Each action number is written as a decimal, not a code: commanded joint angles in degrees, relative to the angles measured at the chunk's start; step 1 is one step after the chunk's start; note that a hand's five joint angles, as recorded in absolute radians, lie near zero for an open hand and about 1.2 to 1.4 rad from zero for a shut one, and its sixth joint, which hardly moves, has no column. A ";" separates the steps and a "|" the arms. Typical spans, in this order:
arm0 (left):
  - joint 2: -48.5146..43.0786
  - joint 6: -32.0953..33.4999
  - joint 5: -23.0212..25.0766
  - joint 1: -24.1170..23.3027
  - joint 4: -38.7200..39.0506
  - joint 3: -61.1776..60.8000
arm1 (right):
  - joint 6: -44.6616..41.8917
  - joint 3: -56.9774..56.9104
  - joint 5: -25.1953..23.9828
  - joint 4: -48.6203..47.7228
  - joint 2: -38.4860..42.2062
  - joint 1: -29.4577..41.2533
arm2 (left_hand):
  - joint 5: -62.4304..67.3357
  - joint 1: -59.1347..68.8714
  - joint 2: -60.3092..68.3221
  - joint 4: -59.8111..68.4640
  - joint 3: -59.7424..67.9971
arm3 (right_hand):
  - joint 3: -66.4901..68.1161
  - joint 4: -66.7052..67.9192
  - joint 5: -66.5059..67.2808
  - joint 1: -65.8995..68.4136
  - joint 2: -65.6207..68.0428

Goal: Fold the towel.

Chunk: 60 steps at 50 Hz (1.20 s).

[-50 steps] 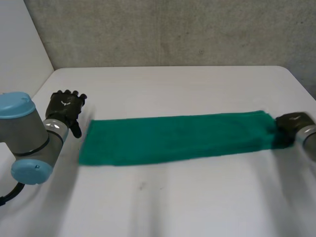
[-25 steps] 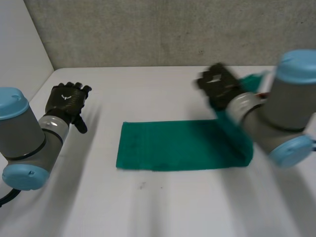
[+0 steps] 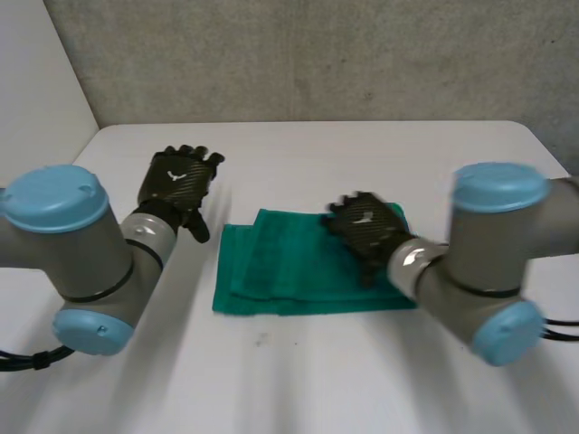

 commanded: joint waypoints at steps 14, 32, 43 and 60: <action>-3.76 -0.29 -3.59 -6.73 -0.78 3.17 | -0.67 13.06 1.35 -7.26 -5.50 -16.13 | -2.64 -0.83 -1.71 -1.64 -2.27 | 67.80 66.47 66.18 68.18 67.16; 5.03 -5.29 -5.44 -1.19 -1.48 -2.90 | 3.29 -3.03 -10.86 -5.15 5.83 15.87 | -2.64 -0.83 -1.71 -1.64 -2.27 | 67.80 66.47 66.18 68.18 67.16; 3.28 -10.13 -5.17 -4.53 -4.21 0.70 | 12.13 -5.76 4.42 -1.54 2.08 10.19 | -2.47 -0.66 -1.55 -1.47 -2.10 | -2.20 -3.53 -3.82 -1.82 -2.84; -12.10 -19.71 -13.08 -11.13 -20.38 8.18 | 21.13 -14.45 2.58 8.37 12.06 5.24 | -2.47 -0.66 -1.54 -1.47 -2.10 | -2.20 -3.53 -3.82 -1.82 -2.84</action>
